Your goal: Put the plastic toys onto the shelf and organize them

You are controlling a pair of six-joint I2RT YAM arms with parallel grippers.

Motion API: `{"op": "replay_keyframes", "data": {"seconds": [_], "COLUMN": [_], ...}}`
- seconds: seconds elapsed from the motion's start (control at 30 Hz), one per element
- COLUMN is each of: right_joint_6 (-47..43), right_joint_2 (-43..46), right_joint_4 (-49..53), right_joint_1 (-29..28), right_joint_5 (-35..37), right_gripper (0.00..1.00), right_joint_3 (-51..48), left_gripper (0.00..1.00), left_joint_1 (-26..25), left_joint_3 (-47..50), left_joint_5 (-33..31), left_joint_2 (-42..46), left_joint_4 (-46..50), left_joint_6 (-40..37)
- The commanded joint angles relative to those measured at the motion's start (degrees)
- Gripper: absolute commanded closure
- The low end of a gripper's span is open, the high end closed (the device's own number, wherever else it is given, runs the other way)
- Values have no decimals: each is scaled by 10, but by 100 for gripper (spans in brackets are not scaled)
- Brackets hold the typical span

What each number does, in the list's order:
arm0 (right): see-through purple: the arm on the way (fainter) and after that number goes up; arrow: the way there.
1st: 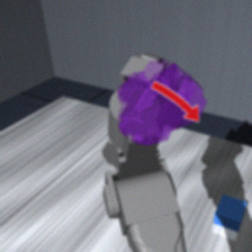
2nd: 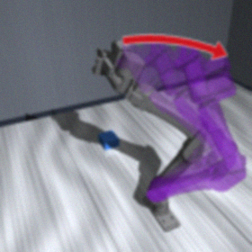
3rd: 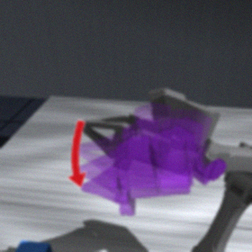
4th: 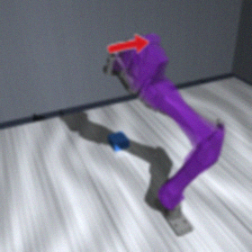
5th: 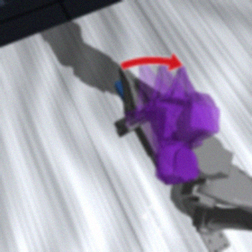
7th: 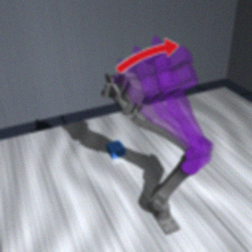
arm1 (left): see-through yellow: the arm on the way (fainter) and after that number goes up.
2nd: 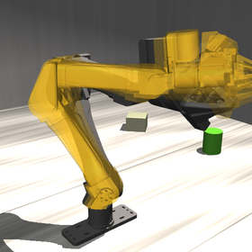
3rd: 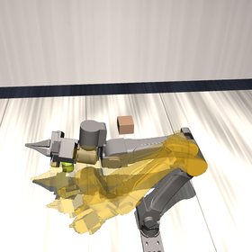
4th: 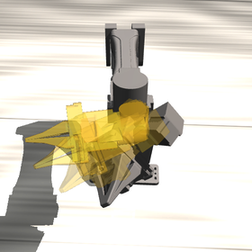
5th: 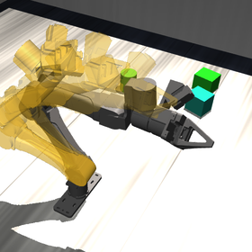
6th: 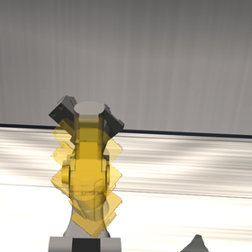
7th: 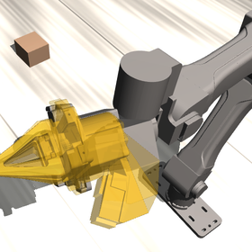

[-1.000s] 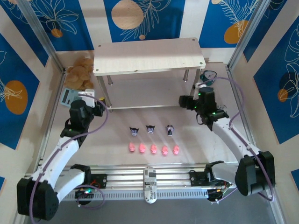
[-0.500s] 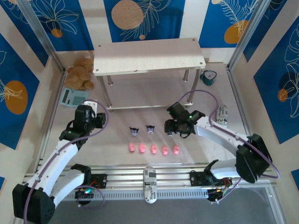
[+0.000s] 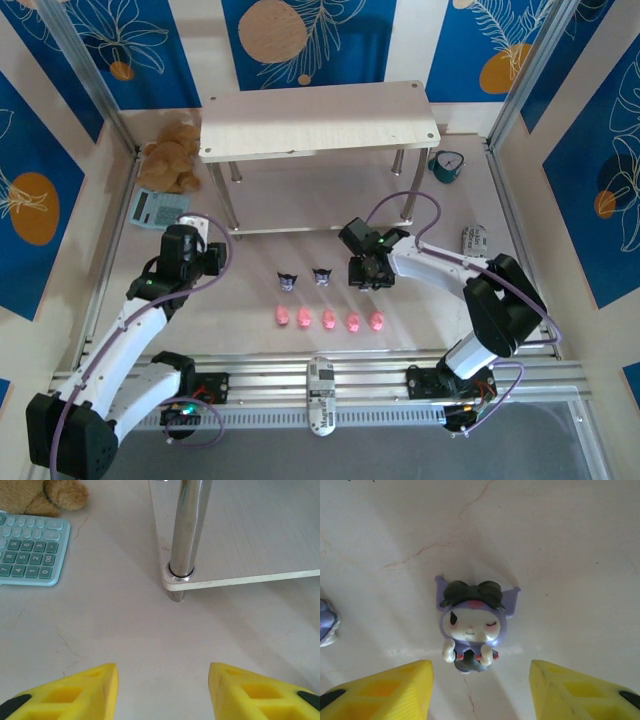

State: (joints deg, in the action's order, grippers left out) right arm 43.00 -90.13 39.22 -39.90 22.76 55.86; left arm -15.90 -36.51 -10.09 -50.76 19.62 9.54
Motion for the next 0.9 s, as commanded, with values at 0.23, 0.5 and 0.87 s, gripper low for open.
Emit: {"op": "replay_keyframes", "data": {"seconds": [0.23,0.5,0.87], "right_joint_6": [-4,-19,-61], "right_joint_2": [-56,-72,-22], "right_joint_4": [-18,-34,-32], "right_joint_1": [12,19,13], "right_joint_5": [1,-10,-3], "right_gripper": [52,73,92], "right_joint_3": [29,25,8], "left_gripper": [48,48,49], "left_joint_1": [-4,-5,-5], "left_joint_3": [-38,-50,-55], "left_joint_5": [-13,-14,-4], "left_joint_2": [-39,-59,-64], "left_joint_4": [4,1,-2], "left_joint_6": [-20,-29,-19]}}
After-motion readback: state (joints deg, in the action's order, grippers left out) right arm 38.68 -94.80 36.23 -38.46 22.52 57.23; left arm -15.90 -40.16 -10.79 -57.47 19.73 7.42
